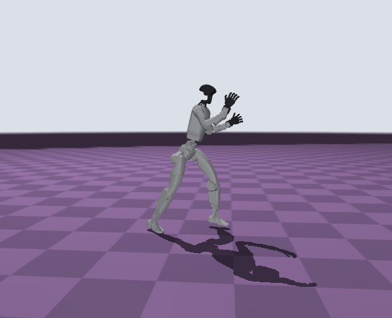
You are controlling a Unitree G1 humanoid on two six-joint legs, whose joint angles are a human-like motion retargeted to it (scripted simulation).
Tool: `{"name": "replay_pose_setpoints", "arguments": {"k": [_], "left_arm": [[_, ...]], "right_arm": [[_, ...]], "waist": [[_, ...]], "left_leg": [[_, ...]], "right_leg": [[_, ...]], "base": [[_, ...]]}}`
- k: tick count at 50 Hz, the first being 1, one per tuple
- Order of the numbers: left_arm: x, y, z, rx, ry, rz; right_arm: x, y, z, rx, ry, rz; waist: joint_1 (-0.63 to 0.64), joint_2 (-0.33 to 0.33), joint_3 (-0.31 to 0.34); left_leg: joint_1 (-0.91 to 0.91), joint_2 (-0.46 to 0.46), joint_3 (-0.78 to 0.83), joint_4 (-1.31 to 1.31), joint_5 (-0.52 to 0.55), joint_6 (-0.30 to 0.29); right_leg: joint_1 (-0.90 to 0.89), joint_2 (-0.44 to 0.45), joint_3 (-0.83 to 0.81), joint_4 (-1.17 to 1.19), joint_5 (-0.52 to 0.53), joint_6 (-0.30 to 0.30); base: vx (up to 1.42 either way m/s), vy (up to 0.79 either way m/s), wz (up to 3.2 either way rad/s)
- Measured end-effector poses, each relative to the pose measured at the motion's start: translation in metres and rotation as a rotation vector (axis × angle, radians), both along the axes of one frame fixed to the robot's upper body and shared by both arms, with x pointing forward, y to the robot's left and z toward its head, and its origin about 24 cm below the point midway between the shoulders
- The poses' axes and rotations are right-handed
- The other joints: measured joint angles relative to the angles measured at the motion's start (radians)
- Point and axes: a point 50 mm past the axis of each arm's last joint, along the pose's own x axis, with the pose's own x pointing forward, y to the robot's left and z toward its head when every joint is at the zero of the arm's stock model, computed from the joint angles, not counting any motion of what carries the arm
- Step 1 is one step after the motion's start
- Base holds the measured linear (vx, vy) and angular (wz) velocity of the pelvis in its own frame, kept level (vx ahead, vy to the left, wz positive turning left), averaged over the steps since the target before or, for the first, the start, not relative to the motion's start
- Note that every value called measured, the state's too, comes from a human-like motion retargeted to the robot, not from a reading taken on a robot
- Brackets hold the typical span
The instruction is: Kungfu
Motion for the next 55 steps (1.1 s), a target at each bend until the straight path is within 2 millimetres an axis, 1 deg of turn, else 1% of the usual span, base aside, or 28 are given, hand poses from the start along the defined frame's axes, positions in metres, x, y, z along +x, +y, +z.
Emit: {"name": "replay_pose_setpoints", "arguments": {"k": [2, 4, 6, 7, 8, 10, 11, 12, 13, 14, 15, 17, 18, 20, 22, 25, 28, 30, 34, 36, 38, 40, 42, 45, 48, 50, 52, 55], "left_arm": [[-0.009, 0.048, -0.006, 0.025, 0.088, 0.235], [-0.023, 0.101, -0.018, 0.093, 0.196, 0.500], [-0.046, 0.156, -0.031, 0.208, 0.312, 0.813], [-0.063, 0.185, -0.036, 0.284, 0.375, 0.988], [-0.084, 0.215, -0.042, 0.376, 0.449, 1.179], [-0.134, 0.269, -0.058, 0.557, 0.644, 1.603], [-0.161, 0.289, -0.070, 0.629, 0.754, 1.823], [-0.187, 0.303, -0.081, 0.689, 0.877, 2.007], [-0.211, 0.311, -0.092, 0.699, 1.016, 2.172], [-0.230, 0.314, -0.098, 0.697, 1.186, 2.199], [-0.247, 0.315, -0.100, 0.666, 1.366, 2.158], [-0.282, 0.308, -0.106, 0.447, 1.653, 2.055], [-0.297, 0.304, -0.110, 0.315, 1.718, 2.066], [-0.319, 0.296, -0.123, 0.123, 1.716, 2.096], [-0.339, 0.290, -0.129, 0.034, 1.658, 2.180], [-0.359, 0.283, -0.131, -0.060, 1.624, 2.298], [-0.354, 0.283, -0.136, -0.112, 1.580, 2.274], [-0.342, 0.287, -0.136, -0.122, 1.508, 2.250], [-0.300, 0.304, -0.119, -0.047, 1.223, 2.204], [-0.274, 0.313, -0.100, 0.005, 1.034, 2.176], [-0.245, 0.319, -0.075, 0.058, 0.821, 2.134], [-0.214, 0.320, -0.043, 0.129, 0.589, 2.065], [-0.177, 0.311, -0.005, 0.221, 0.337, 1.959], [-0.128, 0.280, 0.056, 0.363, -0.021, 1.777], [-0.084, 0.226, 0.113, 0.518, -0.322, 1.544], [-0.062, 0.184, 0.142, 0.614, -0.479, 1.397], [-0.040, 0.142, 0.160, 0.687, -0.584, 1.242], [-0.004, 0.082, 0.165, 0.834, -0.629, 0.979]], "right_arm": [[0.019, -0.008, 0.019, -0.068, 0.028, -0.106], [0.047, -0.015, 0.034, -0.153, 0.087, -0.265], [0.082, -0.022, 0.041, -0.262, 0.164, -0.477], [0.102, -0.026, 0.041, -0.318, 0.209, -0.606], [0.123, -0.030, 0.037, -0.371, 0.262, -0.753], [0.160, -0.047, 0.018, -0.450, 0.453, -1.122], [0.169, -0.068, 0.001, -0.395, 0.623, -1.320], [0.171, -0.084, -0.015, -0.350, 0.753, -1.486], [0.170, -0.093, -0.029, -0.293, 0.834, -1.573], [0.169, -0.096, -0.034, -0.292, 0.853, -1.575], [0.169, -0.097, -0.035, -0.311, 0.843, -1.533], [0.170, -0.088, -0.032, -0.337, 0.678, -1.484], [0.169, -0.084, -0.032, -0.341, 0.588, -1.490], [0.167, -0.081, -0.030, -0.375, 0.481, -1.528], [0.169, -0.080, -0.029, -0.439, 0.506, -1.549], [0.170, -0.083, -0.031, -0.432, 0.553, -1.552], [0.170, -0.080, -0.034, -0.437, 0.526, -1.511], [0.171, -0.078, -0.036, -0.448, 0.508, -1.497], [0.171, -0.075, -0.036, -0.465, 0.490, -1.482], [0.172, -0.071, -0.035, -0.464, 0.467, -1.464], [0.172, -0.067, -0.034, -0.467, 0.446, -1.444], [0.173, -0.063, -0.033, -0.478, 0.424, -1.427], [0.172, -0.061, -0.029, -0.503, 0.395, -1.412], [0.173, -0.050, -0.024, -0.543, 0.342, -1.373], [0.172, -0.032, -0.017, -0.598, 0.278, -1.304], [0.172, -0.014, -0.011, -0.640, 0.222, -1.245], [0.169, 0.008, -0.004, -0.698, 0.153, -1.176], [0.162, 0.048, 0.004, -0.791, 0.050, -1.063]], "waist": [[0.044, -0.032, 0.034], [0.070, -0.059, 0.057], [0.095, -0.080, 0.088], [0.111, -0.090, 0.102], [0.128, -0.101, 0.113], [0.161, -0.123, 0.122], [0.187, -0.132, 0.128], [0.211, -0.141, 0.135], [0.232, -0.149, 0.144], [0.245, -0.159, 0.153], [0.253, -0.170, 0.162], [0.258, -0.180, 0.172], [0.258, -0.186, 0.168], [0.260, -0.190, 0.158], [0.256, -0.190, 0.155], [0.240, -0.191, 0.151], [0.227, -0.188, 0.143], [0.222, -0.192, 0.140], [0.209, -0.199, 0.132], [0.196, -0.199, 0.127], [0.184, -0.197, 0.121], [0.176, -0.197, 0.117], [0.169, -0.197, 0.114], [0.153, -0.194, 0.104], [0.133, -0.186, 0.089], [0.111, -0.169, 0.075], [0.089, -0.144, 0.062], [0.061, -0.090, 0.046]], "left_leg": [[0.001, -0.018, -0.054, -0.030, 0.031, -0.020], [0.003, -0.039, -0.088, -0.062, 0.061, -0.035], [0.012, -0.058, -0.113, -0.091, 0.088, -0.046], [0.017, -0.065, -0.123, -0.101, 0.098, -0.051], [0.021, -0.069, -0.132, -0.108, 0.105, -0.056], [0.026, -0.070, -0.139, -0.116, 0.110, -0.060], [0.031, -0.065, -0.136, -0.119, 0.110, -0.060], [0.037, -0.059, -0.134, -0.121, 0.110, -0.060], [0.042, -0.054, -0.134, -0.123, 0.109, -0.060], [0.049, -0.054, -0.139, -0.125, 0.110, -0.060], [0.055, -0.058, -0.146, -0.128, 0.111, -0.061], [0.066, -0.066, -0.147, -0.130, 0.110, -0.061], [0.067, -0.067, -0.145, -0.130, 0.108, -0.061], [0.063, -0.062, -0.138, -0.131, 0.105, -0.061], [0.059, -0.059, -0.137, -0.134, 0.110, -0.061], [0.060, -0.065, -0.141, -0.140, 0.119, -0.061], [0.060, -0.069, -0.147, -0.141, 0.126, -0.061], [0.060, -0.074, -0.153, -0.139, 0.127, -0.061], [0.050, -0.077, -0.167, -0.113, 0.122, -0.060], [0.043, -0.079, -0.178, -0.097, 0.120, -0.060], [0.039, -0.081, -0.189, -0.081, 0.113, -0.059], [0.035, -0.081, -0.198, -0.065, 0.102, -0.059], [0.029, -0.078, -0.204, -0.048, 0.089, -0.059], [0.021, -0.060, -0.193, -0.022, 0.065, -0.055], [0.015, -0.036, -0.168, -0.005, 0.044, -0.041], [0.012, -0.019, -0.152, 0.004, 0.033, -0.034], [0.007, 0.001, -0.134, 0.007, 0.026, -0.029], [0.001, 0.035, -0.106, 0.010, 0.015, -0.021]], "right_leg": [[0.037, 0.037, -0.052, -0.016, -0.009, 0.000], [0.067, 0.083, -0.070, -0.031, -0.017, 0.000], [0.095, 0.118, -0.084, -0.039, -0.024, 0.000], [0.106, 0.129, -0.096, -0.042, -0.027, 0.000], [0.114, 0.135, -0.107, -0.043, -0.032, 0.000], [0.117, 0.145, -0.117, -0.040, -0.040, 0.000], [0.120, 0.148, -0.120, -0.039, -0.042, 0.000], [0.124, 0.153, -0.122, -0.037, -0.044, 0.000], [0.129, 0.157, -0.123, -0.037, -0.044, 0.000], [0.137, 0.164, -0.120, -0.039, -0.043, 0.000], [0.147, 0.171, -0.116, -0.042, -0.041, 0.000], [0.161, 0.179, -0.104, -0.045, -0.042, 0.000], [0.161, 0.177, -0.101, -0.045, -0.047, 0.000], [0.152, 0.171, -0.099, -0.041, -0.060, 0.000], [0.141, 0.171, -0.099, -0.033, -0.068, 0.000], [0.143, 0.176, -0.106, -0.033, -0.066, 0.000], [0.147, 0.180, -0.118, -0.037, -0.056, 0.000], [0.147, 0.177, -0.121, -0.038, -0.051, 0.000], [0.147, 0.175, -0.131, -0.038, -0.038, 0.000], [0.146, 0.178, -0.134, -0.037, -0.028, 0.000], [0.147, 0.181, -0.135, -0.037, -0.019, 0.000], [0.146, 0.181, -0.134, -0.038, -0.009, 0.000], [0.145, 0.180, -0.134, -0.037, -0.002, 0.000], [0.142, 0.177, -0.130, -0.041, 0.016, 0.000], [0.131, 0.166, -0.119, -0.043, 0.042, 0.000], [0.122, 0.158, -0.112, -0.044, 0.061, 0.000], [0.106, 0.148, -0.102, -0.040, 0.076, 0.000], [0.079, 0.134, -0.084, -0.033, 0.094, 0.000]], "base": [[0.07, -0.38, 1.59], [0.07, -0.40, 1.80], [0.04, -0.39, 1.56], [0.06, -0.38, 1.09], [0.08, -0.33, 0.74], [0.09, -0.24, 0.33], [0.08, -0.13, 0.08], [0.06, -0.10, -0.01], [0.07, -0.13, 0.07], [0.09, -0.16, 0.19], [0.09, -0.15, 0.33], [0.07, -0.06, 0.30], [0.05, 0.03, 0.04], [0.00, 0.04, -0.17], [-0.01, -0.04, -0.01], [0.00, -0.08, 0.17], [-0.01, -0.07, 0.17], [0.02, -0.07, 0.05], [0.04, -0.11, -0.06], [0.03, -0.10, -0.07], [0.03, -0.09, -0.14], [0.05, -0.08, -0.22], [0.05, -0.08, -0.24], [0.03, -0.03, -0.41], [0.01, 0.05, -0.59], [-0.02, 0.09, -0.67], [-0.10, 0.14, -0.76], [-0.16, 0.21, -0.91]]}}
